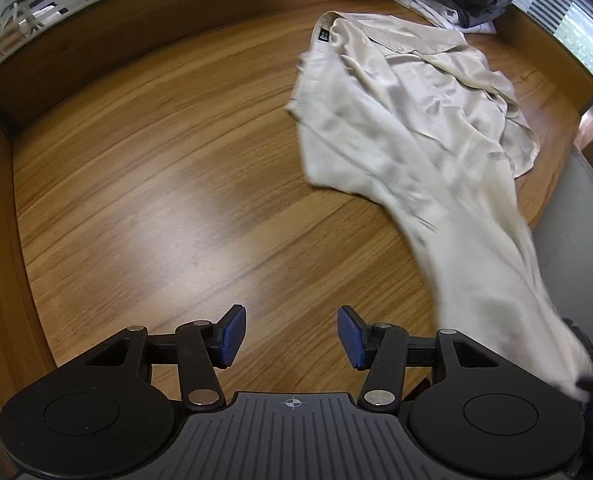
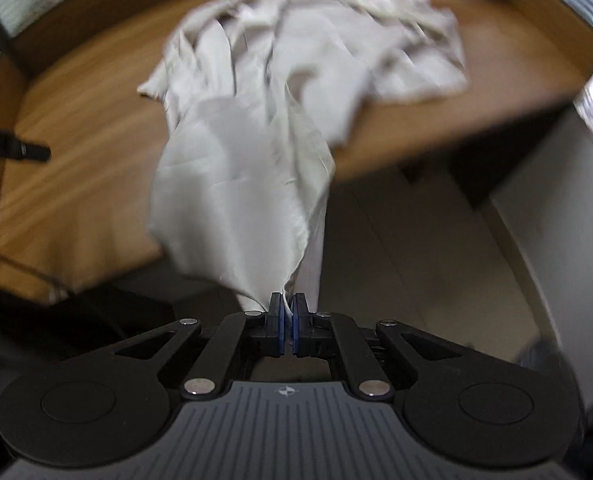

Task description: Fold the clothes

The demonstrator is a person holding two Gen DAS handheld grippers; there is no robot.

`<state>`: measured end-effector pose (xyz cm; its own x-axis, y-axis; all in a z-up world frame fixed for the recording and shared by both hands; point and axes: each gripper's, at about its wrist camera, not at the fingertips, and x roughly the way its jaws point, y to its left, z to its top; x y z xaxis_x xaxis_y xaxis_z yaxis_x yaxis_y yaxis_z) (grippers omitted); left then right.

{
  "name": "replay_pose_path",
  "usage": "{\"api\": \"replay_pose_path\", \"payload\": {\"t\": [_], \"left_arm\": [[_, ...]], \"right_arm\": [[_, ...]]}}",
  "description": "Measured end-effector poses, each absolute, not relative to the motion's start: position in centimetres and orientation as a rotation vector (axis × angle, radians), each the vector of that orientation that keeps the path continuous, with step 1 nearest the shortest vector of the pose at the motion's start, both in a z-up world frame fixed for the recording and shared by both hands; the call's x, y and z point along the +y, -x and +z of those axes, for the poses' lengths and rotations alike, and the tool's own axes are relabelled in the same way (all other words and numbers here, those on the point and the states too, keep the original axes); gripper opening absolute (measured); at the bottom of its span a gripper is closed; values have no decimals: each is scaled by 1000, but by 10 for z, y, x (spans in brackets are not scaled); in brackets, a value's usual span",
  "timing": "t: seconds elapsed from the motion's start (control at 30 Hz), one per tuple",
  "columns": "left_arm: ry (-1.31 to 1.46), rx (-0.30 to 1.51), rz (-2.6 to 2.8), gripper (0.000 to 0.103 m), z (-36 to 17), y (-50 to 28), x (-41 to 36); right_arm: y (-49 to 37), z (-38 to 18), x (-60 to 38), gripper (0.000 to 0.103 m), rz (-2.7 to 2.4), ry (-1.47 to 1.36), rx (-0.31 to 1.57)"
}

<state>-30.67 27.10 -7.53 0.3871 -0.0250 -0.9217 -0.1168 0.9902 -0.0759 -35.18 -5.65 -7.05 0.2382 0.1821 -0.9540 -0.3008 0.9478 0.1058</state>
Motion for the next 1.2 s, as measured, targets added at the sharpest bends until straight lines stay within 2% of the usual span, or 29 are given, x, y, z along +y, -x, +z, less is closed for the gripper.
{"api": "replay_pose_path", "payload": {"t": [0.1, 0.23, 0.3, 0.4, 0.77, 0.8, 1.2], "left_arm": [[137, 1173, 54, 54, -78, 302, 272], [129, 1168, 55, 54, -79, 297, 274], [131, 1162, 61, 54, -79, 294, 274], [133, 1151, 75, 54, -79, 288, 274], [194, 1113, 41, 54, -88, 244, 270], [204, 1111, 37, 54, -91, 239, 268], [182, 1124, 11, 54, -135, 188, 228]], "right_arm": [[374, -89, -71, 9, 305, 98, 1372], [380, -96, -75, 16, 297, 100, 1362], [375, -94, -74, 34, 310, 97, 1327], [360, -91, -64, 42, 348, 112, 1265], [292, -95, -24, 45, 473, 158, 1163], [288, -95, -22, 48, 478, 160, 1160], [270, -89, -75, 53, 418, 140, 1188]]}}
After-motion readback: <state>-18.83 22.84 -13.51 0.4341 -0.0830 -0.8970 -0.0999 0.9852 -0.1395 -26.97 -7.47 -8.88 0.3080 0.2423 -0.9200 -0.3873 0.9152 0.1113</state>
